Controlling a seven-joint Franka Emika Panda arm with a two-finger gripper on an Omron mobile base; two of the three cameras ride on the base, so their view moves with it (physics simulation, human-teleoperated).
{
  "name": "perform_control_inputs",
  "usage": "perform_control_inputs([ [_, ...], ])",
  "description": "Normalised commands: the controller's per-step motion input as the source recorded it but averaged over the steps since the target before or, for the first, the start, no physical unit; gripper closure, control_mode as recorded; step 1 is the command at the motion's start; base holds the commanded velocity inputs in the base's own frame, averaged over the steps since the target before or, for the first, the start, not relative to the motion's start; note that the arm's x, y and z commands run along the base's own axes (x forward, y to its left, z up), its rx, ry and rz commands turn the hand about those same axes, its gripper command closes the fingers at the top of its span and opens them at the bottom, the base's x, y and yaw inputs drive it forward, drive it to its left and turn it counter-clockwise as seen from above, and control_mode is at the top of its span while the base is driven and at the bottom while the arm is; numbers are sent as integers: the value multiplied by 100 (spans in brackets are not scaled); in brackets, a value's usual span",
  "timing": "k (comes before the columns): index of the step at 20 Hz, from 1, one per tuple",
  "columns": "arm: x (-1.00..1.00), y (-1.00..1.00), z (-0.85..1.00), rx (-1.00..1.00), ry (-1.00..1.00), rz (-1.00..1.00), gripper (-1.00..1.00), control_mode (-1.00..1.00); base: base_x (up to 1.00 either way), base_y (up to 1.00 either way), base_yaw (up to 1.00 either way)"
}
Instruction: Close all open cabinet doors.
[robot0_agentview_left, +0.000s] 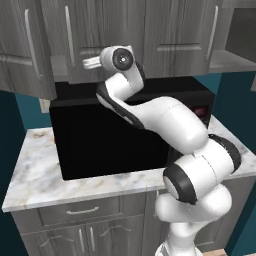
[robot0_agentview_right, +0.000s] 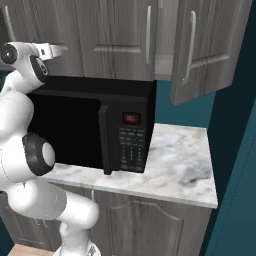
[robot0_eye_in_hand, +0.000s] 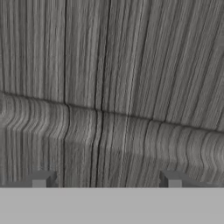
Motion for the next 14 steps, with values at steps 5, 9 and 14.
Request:
perform_control_inputs([
  [5,79,-21,0,0,1,-22,-100,-100,0,0,0],
  [9,60,-36,0,0,4,-19,-100,-100,0,0,0],
  [14,14,-52,19,2,7,-12,-100,-100,0,0,0],
])
